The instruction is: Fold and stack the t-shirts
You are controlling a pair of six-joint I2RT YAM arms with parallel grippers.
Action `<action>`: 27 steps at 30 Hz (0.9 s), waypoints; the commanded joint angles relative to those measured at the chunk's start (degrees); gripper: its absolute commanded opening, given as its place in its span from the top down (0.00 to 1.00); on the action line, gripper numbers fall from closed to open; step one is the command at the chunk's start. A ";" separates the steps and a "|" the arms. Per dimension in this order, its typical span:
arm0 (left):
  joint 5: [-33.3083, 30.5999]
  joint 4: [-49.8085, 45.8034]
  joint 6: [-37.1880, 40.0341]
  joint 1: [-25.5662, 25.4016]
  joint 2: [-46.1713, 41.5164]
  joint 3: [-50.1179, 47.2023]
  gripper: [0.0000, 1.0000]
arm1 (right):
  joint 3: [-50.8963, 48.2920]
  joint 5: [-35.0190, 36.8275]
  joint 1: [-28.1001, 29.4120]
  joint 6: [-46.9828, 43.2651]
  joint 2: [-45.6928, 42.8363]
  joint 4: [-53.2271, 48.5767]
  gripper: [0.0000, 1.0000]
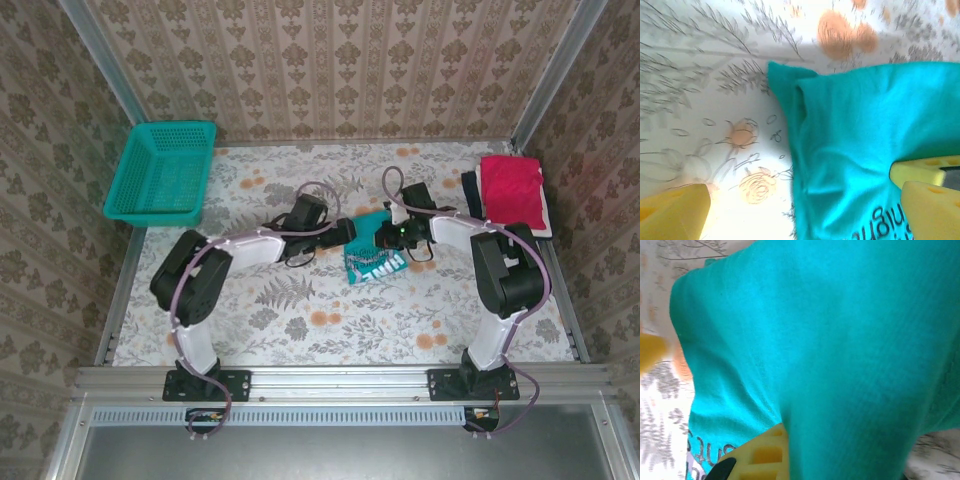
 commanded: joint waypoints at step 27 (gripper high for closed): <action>2.78 14.45 37.01 -1.05 -14.61 -12.25 0.00 | 28.98 35.58 -19.88 -47.35 1.95 -19.53 1.00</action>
